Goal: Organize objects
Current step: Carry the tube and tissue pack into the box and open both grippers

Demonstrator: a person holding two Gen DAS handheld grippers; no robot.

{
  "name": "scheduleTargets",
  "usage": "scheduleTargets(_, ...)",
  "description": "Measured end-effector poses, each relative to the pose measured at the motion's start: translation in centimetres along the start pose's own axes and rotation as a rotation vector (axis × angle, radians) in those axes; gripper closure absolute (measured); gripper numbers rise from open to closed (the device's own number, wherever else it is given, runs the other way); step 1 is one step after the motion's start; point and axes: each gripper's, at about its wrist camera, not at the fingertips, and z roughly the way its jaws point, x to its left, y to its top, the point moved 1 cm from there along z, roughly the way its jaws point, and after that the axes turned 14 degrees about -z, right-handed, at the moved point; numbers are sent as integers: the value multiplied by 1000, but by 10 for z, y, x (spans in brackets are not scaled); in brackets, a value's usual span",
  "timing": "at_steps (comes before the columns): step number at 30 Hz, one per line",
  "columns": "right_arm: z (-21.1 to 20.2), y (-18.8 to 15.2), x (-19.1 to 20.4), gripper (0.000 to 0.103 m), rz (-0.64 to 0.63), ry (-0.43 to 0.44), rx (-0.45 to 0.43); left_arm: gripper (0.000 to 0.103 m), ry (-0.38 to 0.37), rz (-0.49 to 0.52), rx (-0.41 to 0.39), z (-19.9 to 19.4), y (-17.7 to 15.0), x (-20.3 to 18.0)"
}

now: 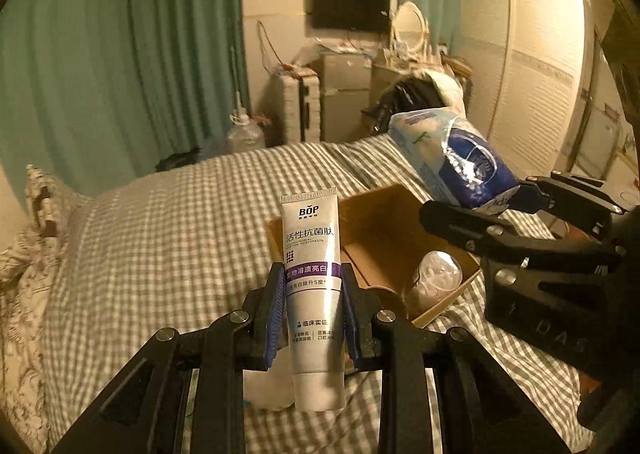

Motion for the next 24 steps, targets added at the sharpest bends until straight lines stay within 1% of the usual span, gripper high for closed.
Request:
scheduleTargets(5, 41, -27, -23, 58, 52, 8, 71, 77, -10, 23, 67, 49, -6, -11)
scheduleTargets(8, 57, -43, -35, 57, 80, 13, 90, 77, -18, 32, 92, 71, -11, -10)
scheduleTargets(9, 61, -46, -38, 55, 89, 15, 91, 77, -23, 34, 94, 76, -12, -9)
scheduleTargets(11, 65, -49, -45, 53, 112, 6, 87, 73, -29, 35, 84, 82, -13, -8)
scheduleTargets(12, 66, -49, -49, 48, 119, 2, 87, 64, -38, 35, 85, 84, -13, -7)
scheduleTargets(13, 65, -49, -51, 41, 123, -4, 83, 41, -44, 34, 86, 84, -13, -7)
scheduleTargets(15, 61, -47, -54, 33, 130, -20, 71, 19, -28, 26, 58, 78, -11, -4)
scheduleTargets(17, 54, -45, -55, 33, 129, -30, 66, 19, -23, 15, 27, 67, -5, 3)
scheduleTargets(19, 43, -42, -53, 33, 124, -44, 59, 19, -10, 6, 27, 57, -1, 9)
scheduleTargets(23, 11, -30, -34, 33, 105, -48, 26, 18, 35, -7, -14, 18, 7, 34)
scheduleTargets(24, 2, -27, -28, 32, 99, -46, 16, 16, 47, -10, -25, 9, 7, 36)
